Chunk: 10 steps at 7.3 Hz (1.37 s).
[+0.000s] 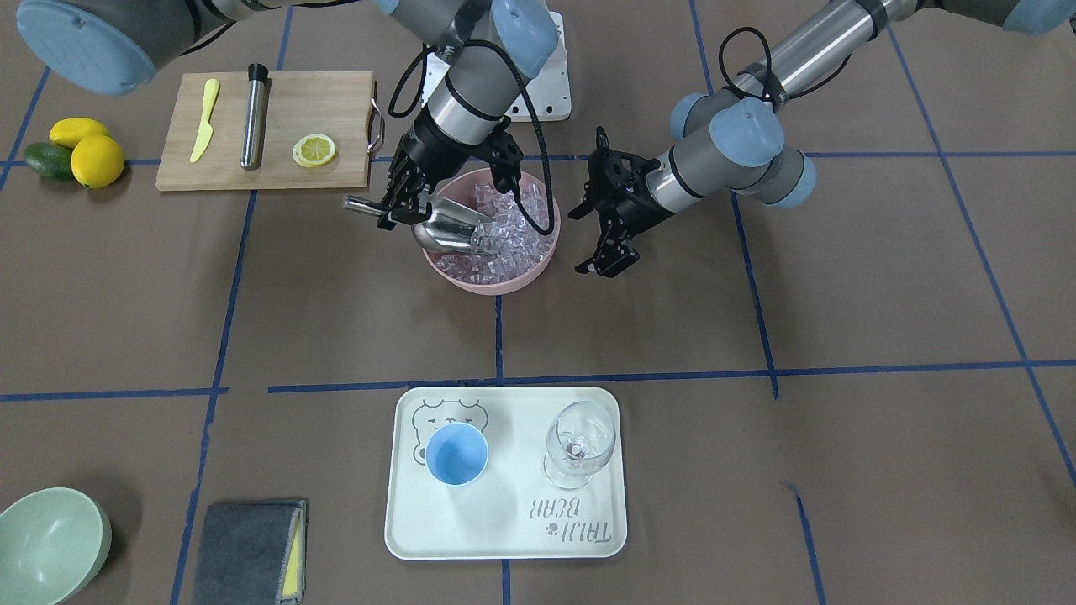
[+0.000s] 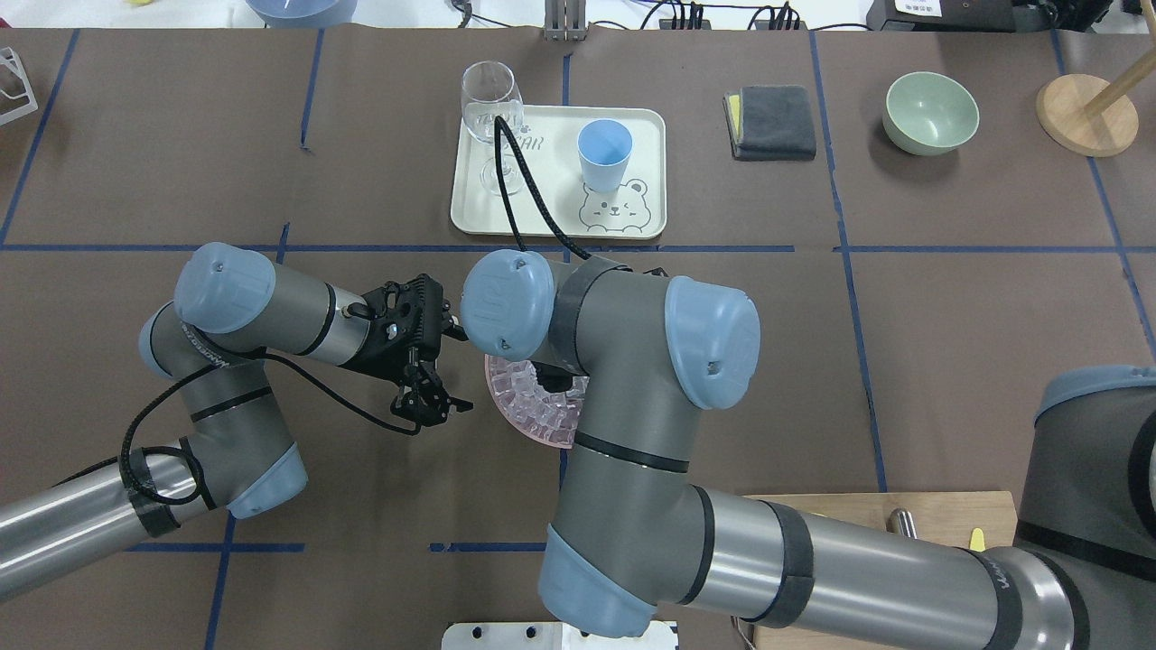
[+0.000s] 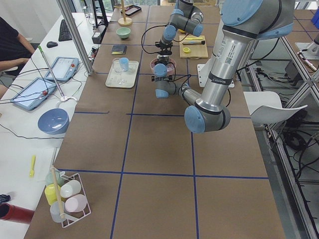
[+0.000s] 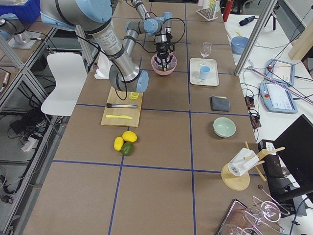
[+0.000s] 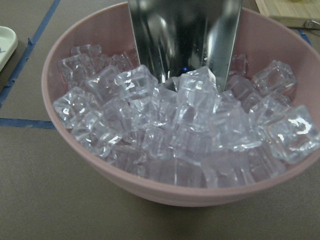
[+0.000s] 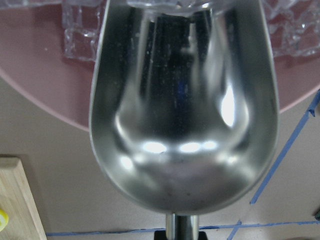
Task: Put ice in cup with scoop
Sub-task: 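Drag the scoop through the ice and lift it full of cubes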
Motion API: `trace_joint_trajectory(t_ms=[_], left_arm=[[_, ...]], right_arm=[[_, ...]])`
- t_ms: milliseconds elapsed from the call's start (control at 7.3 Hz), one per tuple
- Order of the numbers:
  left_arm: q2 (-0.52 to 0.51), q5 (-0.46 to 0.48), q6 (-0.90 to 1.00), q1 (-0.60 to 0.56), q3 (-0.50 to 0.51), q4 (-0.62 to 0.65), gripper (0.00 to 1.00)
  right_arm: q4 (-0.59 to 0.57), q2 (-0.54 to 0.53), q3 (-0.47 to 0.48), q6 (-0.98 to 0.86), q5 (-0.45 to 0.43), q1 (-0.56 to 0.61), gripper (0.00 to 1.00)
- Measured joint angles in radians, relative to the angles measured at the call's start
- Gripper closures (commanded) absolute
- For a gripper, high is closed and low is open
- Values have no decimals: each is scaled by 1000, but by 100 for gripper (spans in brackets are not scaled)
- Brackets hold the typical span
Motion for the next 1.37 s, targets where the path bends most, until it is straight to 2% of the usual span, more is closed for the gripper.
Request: trace_joint_trajectory(t_ms=[411,959,1370], left_arm=[[1,0,-1,-4,-4,-1,0],[1,0,-3,-6,-7,-1,0],[1,0,-3,-7,-7,-1,0]], right_arm=[[137,-85,49,2,58,17,100],[334,-191,90,3,189,70,100],[414,-218,99,5,278,108,100]])
